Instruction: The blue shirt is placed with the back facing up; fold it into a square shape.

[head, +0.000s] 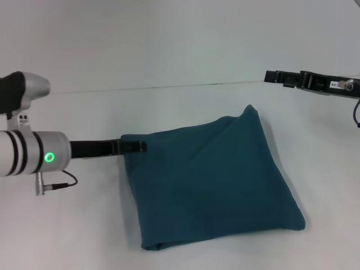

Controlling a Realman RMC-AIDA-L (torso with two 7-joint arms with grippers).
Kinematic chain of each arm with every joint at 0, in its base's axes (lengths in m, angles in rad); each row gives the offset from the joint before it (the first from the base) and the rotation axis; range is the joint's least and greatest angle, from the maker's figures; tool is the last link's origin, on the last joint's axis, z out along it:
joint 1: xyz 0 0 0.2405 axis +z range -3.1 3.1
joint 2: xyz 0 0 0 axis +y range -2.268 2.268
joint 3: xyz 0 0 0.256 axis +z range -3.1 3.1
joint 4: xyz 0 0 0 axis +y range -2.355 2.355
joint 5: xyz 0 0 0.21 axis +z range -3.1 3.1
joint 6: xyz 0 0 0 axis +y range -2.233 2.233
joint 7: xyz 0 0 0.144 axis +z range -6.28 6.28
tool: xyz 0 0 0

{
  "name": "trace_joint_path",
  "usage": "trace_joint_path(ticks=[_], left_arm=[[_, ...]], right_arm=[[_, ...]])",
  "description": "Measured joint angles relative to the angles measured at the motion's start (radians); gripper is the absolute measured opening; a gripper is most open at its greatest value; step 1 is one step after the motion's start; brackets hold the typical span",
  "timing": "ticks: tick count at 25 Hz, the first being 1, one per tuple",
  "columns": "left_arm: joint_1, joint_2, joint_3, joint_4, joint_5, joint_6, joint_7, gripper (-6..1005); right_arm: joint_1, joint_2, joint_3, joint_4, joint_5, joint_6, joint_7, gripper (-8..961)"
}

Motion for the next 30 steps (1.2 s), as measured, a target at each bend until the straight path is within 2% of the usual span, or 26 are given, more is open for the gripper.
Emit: trace_joint_path(ticks=[1, 12, 30], left_arm=[[-0.005, -0.008, 0.005, -0.001, 0.004, -0.013, -0.002, 899], [-0.019, -0.029, 0.017, -0.023, 0.010, -0.081, 0.006, 898], [-0.027, -0.042, 0.077, -0.035, 0.007, -0.118, 0.010, 897]], right_arm=[[0.001, -0.001, -0.004, 0.000, 0.000, 0.000, 0.000, 815], [-0.004, 0.000, -0.020, 0.000, 0.000, -0.001, -0.003, 814], [-0.005, 0.007, -0.022, 0.000, 0.000, 0.006, -0.012, 812]])
